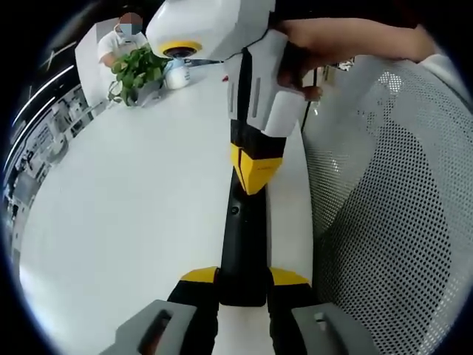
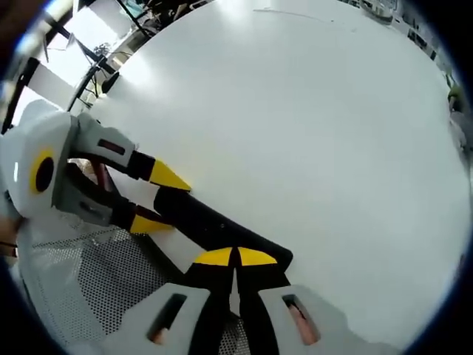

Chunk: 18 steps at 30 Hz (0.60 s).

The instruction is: Press the specified remote control buttons in sequence, fully releasing each button before pressing the next.

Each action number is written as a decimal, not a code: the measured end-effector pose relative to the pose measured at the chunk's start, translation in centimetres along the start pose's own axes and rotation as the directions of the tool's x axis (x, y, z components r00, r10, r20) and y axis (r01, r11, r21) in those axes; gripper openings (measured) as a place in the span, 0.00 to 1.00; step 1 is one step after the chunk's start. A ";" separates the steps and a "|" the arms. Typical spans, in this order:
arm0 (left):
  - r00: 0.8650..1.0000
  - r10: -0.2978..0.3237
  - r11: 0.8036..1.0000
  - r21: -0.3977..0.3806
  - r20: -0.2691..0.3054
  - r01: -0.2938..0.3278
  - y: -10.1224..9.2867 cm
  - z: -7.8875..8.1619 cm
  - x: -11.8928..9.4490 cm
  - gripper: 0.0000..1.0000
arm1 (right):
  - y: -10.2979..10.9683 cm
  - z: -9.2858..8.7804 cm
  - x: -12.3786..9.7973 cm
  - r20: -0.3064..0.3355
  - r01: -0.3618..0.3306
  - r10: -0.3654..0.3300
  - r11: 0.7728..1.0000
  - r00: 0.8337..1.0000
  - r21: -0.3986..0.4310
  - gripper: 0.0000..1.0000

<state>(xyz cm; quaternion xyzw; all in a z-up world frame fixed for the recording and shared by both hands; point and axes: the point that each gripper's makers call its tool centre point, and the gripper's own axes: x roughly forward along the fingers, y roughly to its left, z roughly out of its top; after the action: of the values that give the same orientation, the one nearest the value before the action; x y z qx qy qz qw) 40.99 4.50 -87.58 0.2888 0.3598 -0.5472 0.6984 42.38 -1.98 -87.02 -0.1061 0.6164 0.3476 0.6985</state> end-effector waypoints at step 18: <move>1.000 0.004 1.000 0.004 0.002 -0.004 -0.1 0.1 0.1 0.25 | 0.7 4.5 -6.0 0.350 -0.115 0.097 0.993 0.932 0.032 0.00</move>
<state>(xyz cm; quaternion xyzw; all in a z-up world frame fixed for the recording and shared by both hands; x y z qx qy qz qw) 40.93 4.39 -87.59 0.2904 0.3575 -0.5466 0.6993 45.48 -1.01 -80.22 0.0089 0.4970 0.3818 0.7792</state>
